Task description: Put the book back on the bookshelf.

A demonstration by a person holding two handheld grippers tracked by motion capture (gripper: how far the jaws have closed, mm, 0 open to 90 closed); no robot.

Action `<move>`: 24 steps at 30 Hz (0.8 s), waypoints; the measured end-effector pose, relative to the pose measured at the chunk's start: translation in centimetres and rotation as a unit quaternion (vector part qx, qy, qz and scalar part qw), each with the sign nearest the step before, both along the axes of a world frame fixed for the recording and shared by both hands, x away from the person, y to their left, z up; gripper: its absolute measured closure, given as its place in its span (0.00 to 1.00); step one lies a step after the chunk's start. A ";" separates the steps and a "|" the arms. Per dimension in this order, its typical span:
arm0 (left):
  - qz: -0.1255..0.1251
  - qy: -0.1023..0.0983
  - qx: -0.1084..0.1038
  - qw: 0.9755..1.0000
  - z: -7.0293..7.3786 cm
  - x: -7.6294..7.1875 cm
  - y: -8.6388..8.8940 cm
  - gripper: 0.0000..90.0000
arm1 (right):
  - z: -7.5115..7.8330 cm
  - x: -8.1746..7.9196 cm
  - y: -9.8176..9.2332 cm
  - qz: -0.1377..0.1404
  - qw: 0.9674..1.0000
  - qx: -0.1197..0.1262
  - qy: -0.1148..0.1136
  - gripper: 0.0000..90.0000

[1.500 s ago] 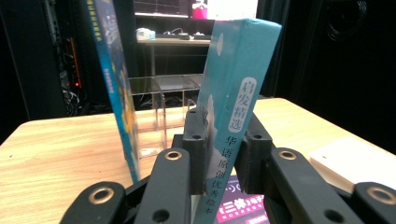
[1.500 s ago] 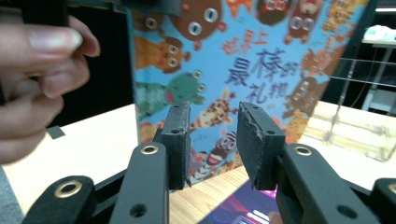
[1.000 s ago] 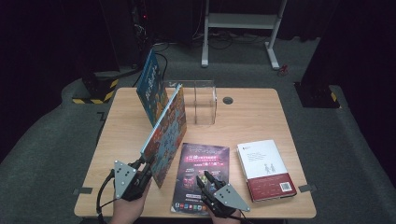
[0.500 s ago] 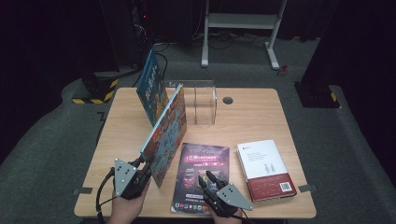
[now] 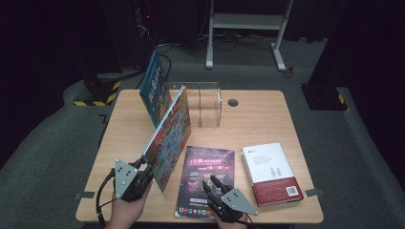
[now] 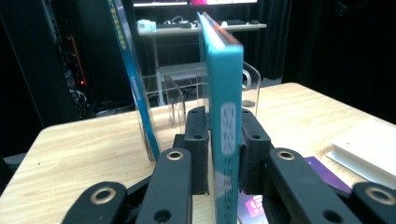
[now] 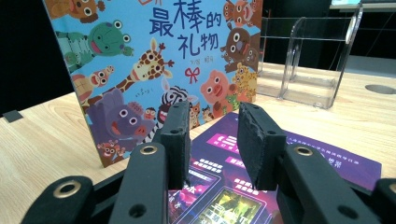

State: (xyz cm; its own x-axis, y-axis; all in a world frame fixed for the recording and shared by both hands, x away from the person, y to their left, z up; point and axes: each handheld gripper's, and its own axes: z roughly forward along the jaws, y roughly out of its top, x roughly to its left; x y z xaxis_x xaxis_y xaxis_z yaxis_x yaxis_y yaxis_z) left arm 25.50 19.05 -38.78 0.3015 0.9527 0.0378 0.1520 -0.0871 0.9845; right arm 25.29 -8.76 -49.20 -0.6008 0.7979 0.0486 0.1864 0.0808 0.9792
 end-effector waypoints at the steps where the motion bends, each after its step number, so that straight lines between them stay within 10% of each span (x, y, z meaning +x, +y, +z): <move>1: 0.000 -0.002 0.002 1.000 0.2 0.1 0.0 0.84 | 0.0 0.0 0.0 0.000 1.000 0.000 0.000 0.71; 12: -0.022 0.020 0.046 0.999 2.4 2.2 0.5 0.83 | 0.1 -0.1 -0.1 0.000 1.000 0.001 -0.001 0.71; 24: -0.046 0.026 0.119 0.991 3.8 3.4 1.2 0.80 | 0.0 0.0 -0.2 0.000 1.000 0.001 0.002 0.71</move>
State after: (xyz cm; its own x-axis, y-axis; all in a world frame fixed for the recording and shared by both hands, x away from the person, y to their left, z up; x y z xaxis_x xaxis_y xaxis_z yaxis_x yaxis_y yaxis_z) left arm 28.92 20.23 -35.03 0.3950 0.8867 0.2404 0.1820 -0.3320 0.9256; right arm 25.29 -8.94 -49.16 -0.6007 0.7978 0.0521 0.1893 0.0787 0.9788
